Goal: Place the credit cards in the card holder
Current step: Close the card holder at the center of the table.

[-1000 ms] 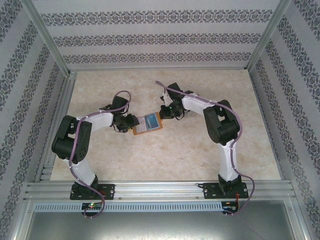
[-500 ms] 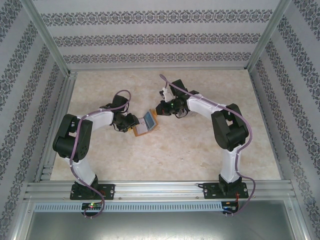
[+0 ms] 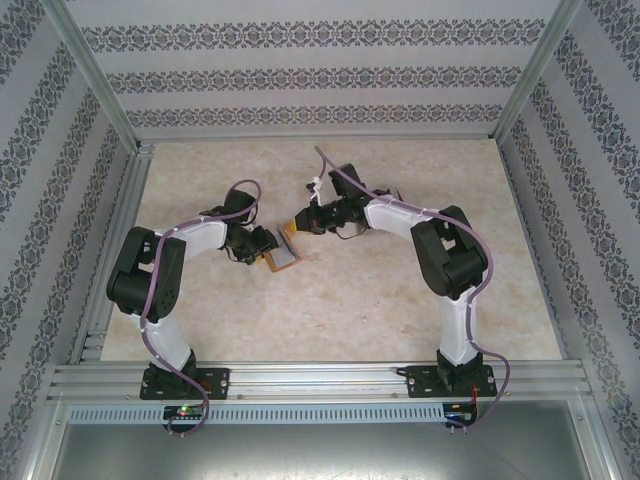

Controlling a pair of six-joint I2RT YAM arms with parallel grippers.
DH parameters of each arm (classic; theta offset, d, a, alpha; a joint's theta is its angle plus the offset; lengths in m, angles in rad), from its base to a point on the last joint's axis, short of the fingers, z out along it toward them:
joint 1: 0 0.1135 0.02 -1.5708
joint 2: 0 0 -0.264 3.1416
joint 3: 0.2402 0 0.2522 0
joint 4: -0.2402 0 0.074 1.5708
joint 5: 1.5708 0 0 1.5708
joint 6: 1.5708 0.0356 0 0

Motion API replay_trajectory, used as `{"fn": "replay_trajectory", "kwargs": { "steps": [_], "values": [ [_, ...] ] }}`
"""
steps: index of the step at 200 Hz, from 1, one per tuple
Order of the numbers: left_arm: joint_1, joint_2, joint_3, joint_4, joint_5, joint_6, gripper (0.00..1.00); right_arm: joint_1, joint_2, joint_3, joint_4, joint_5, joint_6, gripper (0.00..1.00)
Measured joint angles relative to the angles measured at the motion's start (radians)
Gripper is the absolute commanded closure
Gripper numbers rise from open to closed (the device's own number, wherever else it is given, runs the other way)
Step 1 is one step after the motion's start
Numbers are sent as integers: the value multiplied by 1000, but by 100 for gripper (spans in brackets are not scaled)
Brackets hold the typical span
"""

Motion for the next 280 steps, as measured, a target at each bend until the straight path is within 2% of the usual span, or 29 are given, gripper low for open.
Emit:
{"fn": "replay_trajectory", "kwargs": {
  "steps": [65, 93, 119, 170, 190, 204, 231, 280],
  "values": [
    [0, -12, 0, -8, -12, -3, 57, 28, 44, 5, 23, -6, 25, 91],
    [3, -31, -1, -23, -52, 8, 57, 34, 65, 37, -2, 16, 22, 90],
    [43, -72, -2, -61, -91, 24, 57, 67, 87, 79, -37, 43, 15, 89],
    [145, -179, -22, -76, -95, 39, 57, 130, 135, 142, -109, 74, -14, 87],
    [145, -183, -22, -76, -92, 39, 57, 144, 152, 181, -150, 81, -33, 82],
    [145, -183, -22, -75, -81, 39, 57, 153, 169, 221, -184, 90, -53, 74],
    [145, -183, -23, -70, -60, 39, 57, 174, 191, 267, -238, 106, -91, 65],
    [145, -183, -23, -67, -41, 39, 57, 184, 192, 267, -257, 71, -82, 56]
  ]
}}
